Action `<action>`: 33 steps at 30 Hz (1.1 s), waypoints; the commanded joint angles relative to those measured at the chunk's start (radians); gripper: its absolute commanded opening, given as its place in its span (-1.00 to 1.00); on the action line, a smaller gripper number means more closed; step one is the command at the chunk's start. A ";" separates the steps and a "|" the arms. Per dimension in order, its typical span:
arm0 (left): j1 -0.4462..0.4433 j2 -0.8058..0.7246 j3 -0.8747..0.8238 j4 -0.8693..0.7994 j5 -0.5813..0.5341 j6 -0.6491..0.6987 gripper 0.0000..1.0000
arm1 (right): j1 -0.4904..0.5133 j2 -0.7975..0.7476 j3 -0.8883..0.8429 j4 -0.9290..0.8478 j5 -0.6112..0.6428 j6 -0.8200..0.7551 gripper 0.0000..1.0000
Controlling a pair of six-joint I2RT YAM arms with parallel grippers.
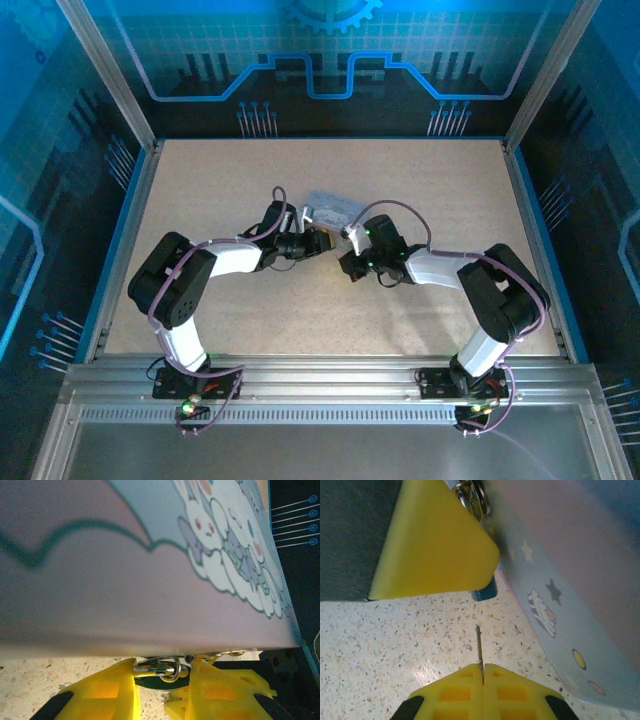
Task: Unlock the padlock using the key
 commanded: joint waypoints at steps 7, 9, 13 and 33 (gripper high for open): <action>-0.010 -0.041 -0.010 0.031 0.038 -0.017 -0.74 | 0.017 0.017 0.032 0.035 0.018 0.003 -1.00; -0.010 -0.040 -0.010 0.030 0.037 -0.017 -0.75 | 0.018 0.018 0.034 0.040 0.015 0.006 -1.00; -0.010 -0.041 -0.012 0.028 0.037 -0.015 -0.75 | 0.018 0.018 0.036 0.056 0.004 0.015 -0.99; -0.010 -0.047 -0.013 0.032 0.039 -0.028 -0.74 | 0.018 0.002 0.022 0.108 0.031 0.041 -1.00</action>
